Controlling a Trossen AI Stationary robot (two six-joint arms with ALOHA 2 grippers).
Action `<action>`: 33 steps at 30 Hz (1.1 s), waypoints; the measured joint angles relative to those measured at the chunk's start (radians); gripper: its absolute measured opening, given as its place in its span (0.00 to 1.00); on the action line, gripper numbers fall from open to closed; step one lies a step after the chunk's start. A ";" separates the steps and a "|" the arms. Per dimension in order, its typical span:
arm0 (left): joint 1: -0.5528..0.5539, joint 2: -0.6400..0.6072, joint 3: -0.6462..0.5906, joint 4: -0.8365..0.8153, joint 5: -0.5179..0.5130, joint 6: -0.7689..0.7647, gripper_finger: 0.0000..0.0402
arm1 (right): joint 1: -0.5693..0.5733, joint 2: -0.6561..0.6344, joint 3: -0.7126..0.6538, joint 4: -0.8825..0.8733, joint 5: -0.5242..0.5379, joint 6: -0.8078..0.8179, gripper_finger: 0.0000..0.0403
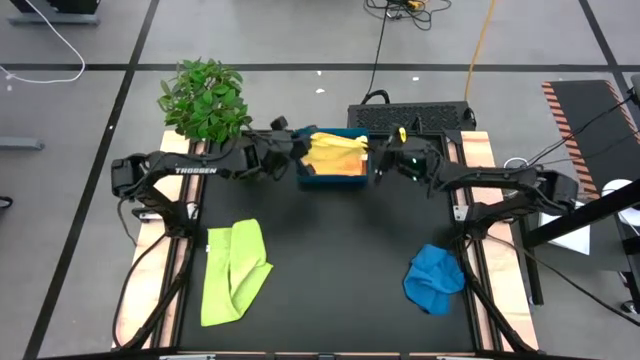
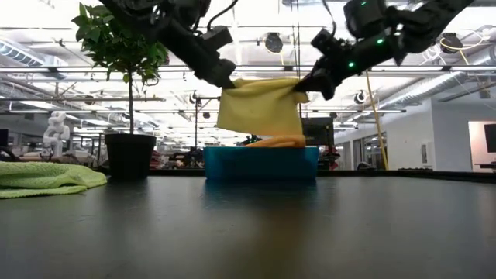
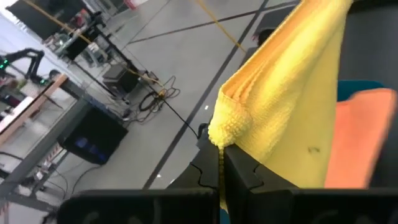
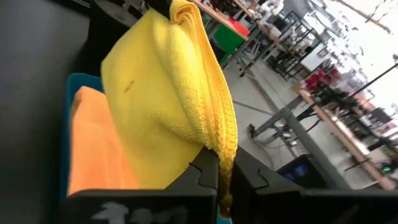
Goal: Fold microfiber towels
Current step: Put the yellow microfiber towel into the blue blue bin
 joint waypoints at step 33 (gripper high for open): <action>0.194 0.195 -0.002 0.254 0.154 0.025 0.01 | -0.198 0.231 0.174 -0.054 -0.024 -0.108 0.00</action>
